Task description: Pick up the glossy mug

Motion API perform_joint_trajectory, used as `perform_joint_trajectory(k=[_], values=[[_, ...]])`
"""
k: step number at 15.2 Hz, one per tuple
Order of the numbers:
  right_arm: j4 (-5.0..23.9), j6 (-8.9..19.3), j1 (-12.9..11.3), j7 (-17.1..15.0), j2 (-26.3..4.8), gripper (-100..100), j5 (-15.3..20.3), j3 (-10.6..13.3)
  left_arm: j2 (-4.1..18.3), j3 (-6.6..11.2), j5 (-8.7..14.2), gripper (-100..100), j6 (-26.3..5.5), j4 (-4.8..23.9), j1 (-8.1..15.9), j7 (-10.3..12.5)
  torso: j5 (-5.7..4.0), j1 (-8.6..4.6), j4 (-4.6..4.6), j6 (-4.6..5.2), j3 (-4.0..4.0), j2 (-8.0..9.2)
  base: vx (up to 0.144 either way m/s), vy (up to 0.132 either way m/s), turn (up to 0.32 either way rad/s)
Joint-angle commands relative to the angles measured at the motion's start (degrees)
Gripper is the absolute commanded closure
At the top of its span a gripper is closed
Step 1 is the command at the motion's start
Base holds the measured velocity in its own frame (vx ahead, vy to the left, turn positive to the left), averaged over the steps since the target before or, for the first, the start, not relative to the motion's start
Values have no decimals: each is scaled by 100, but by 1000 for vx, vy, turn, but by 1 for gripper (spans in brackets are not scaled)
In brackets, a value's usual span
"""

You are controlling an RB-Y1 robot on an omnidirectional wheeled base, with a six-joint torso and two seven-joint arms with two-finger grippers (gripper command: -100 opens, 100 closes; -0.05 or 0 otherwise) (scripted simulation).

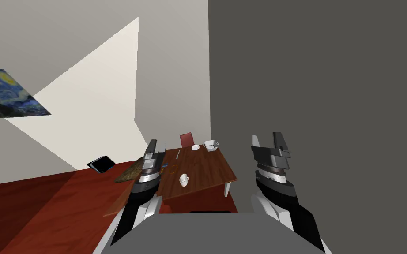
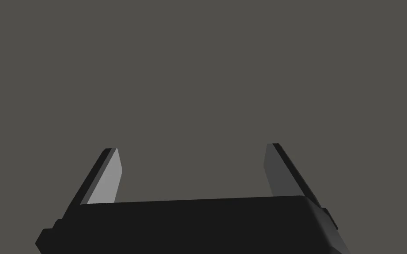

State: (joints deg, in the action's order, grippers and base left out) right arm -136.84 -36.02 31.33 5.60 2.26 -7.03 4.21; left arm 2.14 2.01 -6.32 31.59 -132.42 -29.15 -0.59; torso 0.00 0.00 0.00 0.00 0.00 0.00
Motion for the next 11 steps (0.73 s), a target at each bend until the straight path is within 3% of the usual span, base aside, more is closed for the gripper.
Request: perform_joint_trajectory(k=[1, 7, 11], values=[[0, 0, 0, 0, 0, 0, 0, 0, 214, 63, -13, -100, -49, 98, -68, 18, 0, 0, 0, 0, 0, 0, -12, 11, -153], [0, 0, -1, 0, -1, 0, 0, 0, 699, 285, -111, -100, -264, 583, -360, 145, 7, 30, 5, 2, 14, 25, -51, 51, -285], [1, 1, -2, 0, -1, 0, 0, 0, 966, 420, -235, -100, -452, 1054, -608, 301, 6, 27, 5, 7, 13, 24, -50, 47, -436]])
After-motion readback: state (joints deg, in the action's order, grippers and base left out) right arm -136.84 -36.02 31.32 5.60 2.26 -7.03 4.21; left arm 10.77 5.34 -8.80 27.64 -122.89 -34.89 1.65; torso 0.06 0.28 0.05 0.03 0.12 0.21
